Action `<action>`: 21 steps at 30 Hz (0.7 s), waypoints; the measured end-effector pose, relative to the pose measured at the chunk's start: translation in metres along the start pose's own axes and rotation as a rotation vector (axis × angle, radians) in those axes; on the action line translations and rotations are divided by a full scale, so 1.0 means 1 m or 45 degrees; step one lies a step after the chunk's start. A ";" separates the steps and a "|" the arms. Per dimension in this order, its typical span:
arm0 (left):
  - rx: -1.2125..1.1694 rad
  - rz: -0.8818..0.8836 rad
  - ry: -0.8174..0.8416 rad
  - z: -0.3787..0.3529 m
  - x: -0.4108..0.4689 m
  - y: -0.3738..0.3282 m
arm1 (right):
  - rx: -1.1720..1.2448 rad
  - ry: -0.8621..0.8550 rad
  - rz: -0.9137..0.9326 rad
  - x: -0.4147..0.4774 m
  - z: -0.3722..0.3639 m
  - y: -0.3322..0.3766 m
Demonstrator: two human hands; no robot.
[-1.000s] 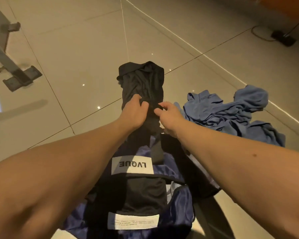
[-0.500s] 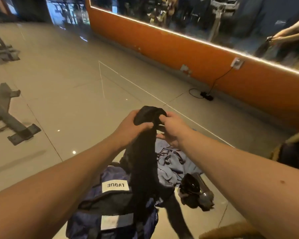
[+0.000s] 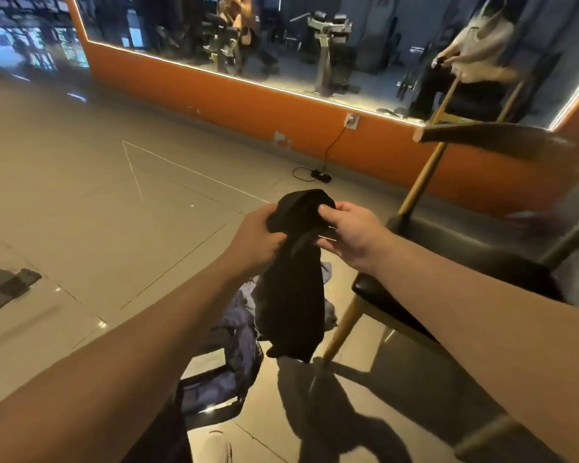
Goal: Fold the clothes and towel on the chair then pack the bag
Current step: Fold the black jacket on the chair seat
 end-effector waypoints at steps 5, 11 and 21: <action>-0.224 0.064 0.046 -0.032 -0.034 -0.047 | 0.026 -0.096 0.042 -0.064 0.092 -0.013; -0.426 0.201 0.238 -0.068 -0.071 -0.081 | -0.564 -0.140 -0.167 -0.125 0.189 -0.087; -0.172 0.520 0.253 -0.090 -0.096 -0.034 | -0.294 -0.285 -0.268 -0.165 0.190 -0.100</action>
Point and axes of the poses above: each hand's wrist, its own x-axis towards the middle knuckle, its own z-axis out of the back of the hand, y = z × x, the point moved 2 cm from there along x, towards the middle knuckle, and after that the axes turned 14 degrees about x, right-handed, at the moved point
